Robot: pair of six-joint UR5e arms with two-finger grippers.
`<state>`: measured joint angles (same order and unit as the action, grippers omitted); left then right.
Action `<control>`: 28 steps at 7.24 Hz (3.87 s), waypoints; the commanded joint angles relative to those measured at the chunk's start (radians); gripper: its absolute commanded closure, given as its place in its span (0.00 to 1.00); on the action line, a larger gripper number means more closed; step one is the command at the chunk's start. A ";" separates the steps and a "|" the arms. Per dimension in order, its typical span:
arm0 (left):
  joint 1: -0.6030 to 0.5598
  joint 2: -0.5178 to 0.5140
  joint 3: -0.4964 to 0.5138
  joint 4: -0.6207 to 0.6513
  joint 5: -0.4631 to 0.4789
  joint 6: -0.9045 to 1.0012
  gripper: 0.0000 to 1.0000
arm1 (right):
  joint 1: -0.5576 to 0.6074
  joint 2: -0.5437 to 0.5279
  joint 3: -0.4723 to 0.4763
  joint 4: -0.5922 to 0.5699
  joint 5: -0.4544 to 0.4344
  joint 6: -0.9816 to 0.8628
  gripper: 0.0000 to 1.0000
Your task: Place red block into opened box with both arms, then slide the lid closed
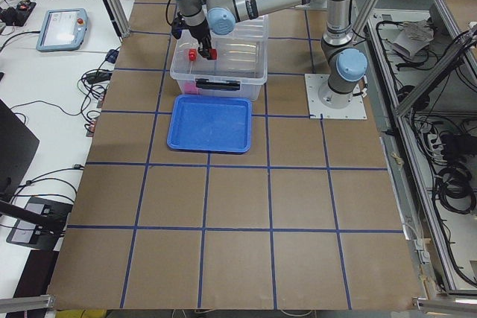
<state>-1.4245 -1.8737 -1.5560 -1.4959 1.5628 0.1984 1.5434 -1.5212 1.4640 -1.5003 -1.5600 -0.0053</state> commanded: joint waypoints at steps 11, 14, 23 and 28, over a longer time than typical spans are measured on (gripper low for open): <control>0.035 -0.062 -0.302 0.385 -0.001 0.064 0.89 | 0.000 -0.005 0.010 0.002 0.000 -0.001 0.00; 0.036 -0.058 -0.305 0.372 -0.001 0.058 0.32 | 0.000 -0.007 0.012 0.002 0.000 0.001 0.00; 0.006 0.142 0.080 -0.099 0.000 -0.063 0.00 | -0.016 -0.001 0.001 0.002 -0.011 -0.048 0.00; -0.142 0.280 0.044 -0.119 0.000 -0.237 0.00 | -0.311 -0.002 0.218 -0.148 -0.103 -0.410 0.00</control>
<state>-1.5334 -1.6196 -1.4952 -1.6124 1.5651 -0.0058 1.3048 -1.5236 1.5863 -1.5609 -1.6299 -0.3570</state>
